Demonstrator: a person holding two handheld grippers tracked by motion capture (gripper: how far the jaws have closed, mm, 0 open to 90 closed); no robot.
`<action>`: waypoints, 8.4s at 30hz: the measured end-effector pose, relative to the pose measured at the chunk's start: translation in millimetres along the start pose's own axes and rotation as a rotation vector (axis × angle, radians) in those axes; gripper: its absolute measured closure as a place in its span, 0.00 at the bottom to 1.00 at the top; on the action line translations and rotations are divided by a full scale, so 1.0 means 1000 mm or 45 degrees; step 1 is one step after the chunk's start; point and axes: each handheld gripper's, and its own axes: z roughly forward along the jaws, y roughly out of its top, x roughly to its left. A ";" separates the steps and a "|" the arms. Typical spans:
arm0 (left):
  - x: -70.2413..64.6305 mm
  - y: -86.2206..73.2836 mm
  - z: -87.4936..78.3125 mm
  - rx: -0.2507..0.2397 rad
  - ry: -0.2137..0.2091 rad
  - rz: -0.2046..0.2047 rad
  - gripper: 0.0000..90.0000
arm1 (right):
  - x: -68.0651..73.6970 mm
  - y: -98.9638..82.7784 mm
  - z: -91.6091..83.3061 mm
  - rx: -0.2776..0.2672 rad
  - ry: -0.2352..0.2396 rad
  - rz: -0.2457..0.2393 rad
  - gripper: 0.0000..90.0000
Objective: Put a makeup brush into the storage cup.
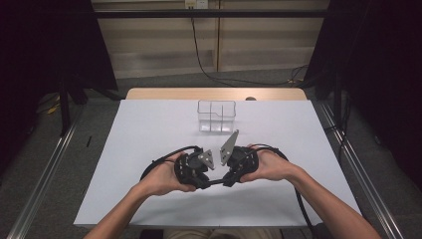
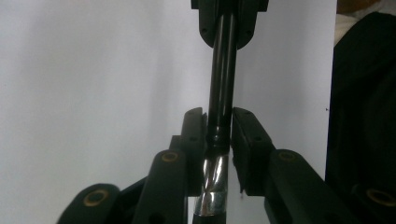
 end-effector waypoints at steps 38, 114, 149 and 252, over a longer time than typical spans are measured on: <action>0.005 -0.049 -0.020 -0.396 0.271 -0.336 0.04 | -0.001 -0.026 -0.010 -0.171 -0.100 0.124 0.89; -0.020 -0.092 -0.037 -0.699 0.453 -0.451 0.04 | 0.028 -0.076 -0.007 -0.936 -0.389 0.378 0.89; -0.017 -0.047 -0.019 -0.971 0.368 -0.426 0.05 | 0.032 -0.068 -0.007 -0.978 -0.398 0.335 0.89; 0.000 -0.011 -0.037 -1.141 0.119 -0.533 0.89 | 0.032 -0.072 -0.007 -1.060 -0.373 0.386 0.27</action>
